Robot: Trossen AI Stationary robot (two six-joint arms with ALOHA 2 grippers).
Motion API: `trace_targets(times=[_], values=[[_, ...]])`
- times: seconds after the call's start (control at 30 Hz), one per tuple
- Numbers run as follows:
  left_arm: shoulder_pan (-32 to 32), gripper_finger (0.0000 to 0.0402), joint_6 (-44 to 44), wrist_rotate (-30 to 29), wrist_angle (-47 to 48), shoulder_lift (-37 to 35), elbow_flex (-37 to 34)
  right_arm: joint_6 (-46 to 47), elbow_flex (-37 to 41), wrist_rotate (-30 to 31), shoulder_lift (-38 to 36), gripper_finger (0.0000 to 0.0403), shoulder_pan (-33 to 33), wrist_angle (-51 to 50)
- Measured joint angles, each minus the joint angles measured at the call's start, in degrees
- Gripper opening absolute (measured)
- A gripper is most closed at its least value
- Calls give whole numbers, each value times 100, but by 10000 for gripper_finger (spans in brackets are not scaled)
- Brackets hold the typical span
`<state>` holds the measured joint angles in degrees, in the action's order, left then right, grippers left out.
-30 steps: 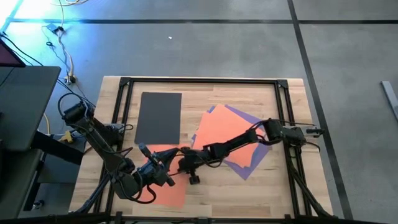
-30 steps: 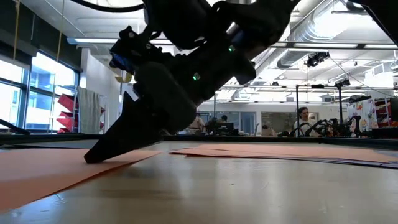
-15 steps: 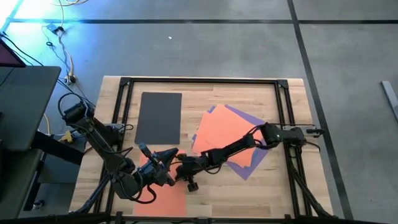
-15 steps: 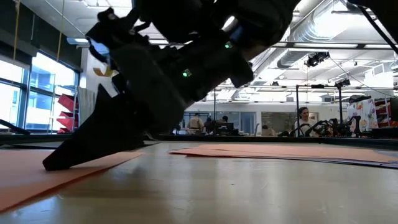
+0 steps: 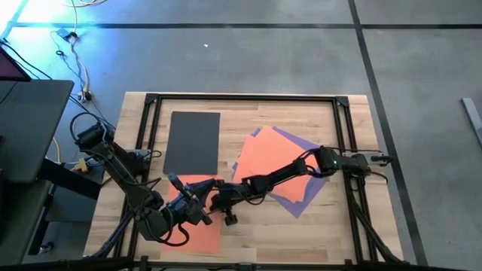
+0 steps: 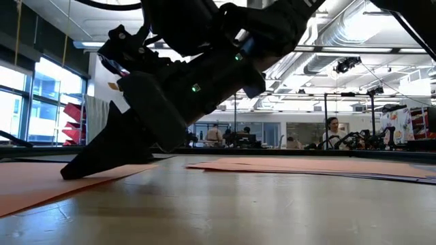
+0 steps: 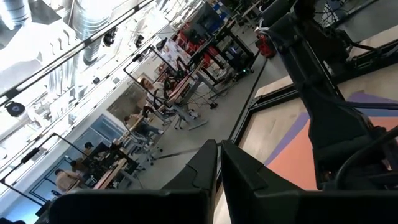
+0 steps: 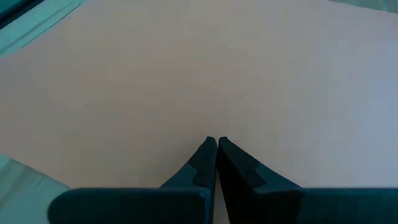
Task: Organize paper
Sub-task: Put the orange paper on the bottom left of the table, then stack the right orange paper on top of the left orange paper
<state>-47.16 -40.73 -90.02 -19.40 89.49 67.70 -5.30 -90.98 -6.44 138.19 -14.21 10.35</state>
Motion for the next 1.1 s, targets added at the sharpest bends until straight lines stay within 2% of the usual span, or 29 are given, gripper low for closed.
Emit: trace_targets(times=[0.43, 1.1], values=[[4, 0, 0, 0, 2, 0, 0, -126, -2, -52, 0, 0, -237, 94], [7, 0, 2, 1, 1, 0, 0, -91, -2, 216, 0, 0, -156, 671]])
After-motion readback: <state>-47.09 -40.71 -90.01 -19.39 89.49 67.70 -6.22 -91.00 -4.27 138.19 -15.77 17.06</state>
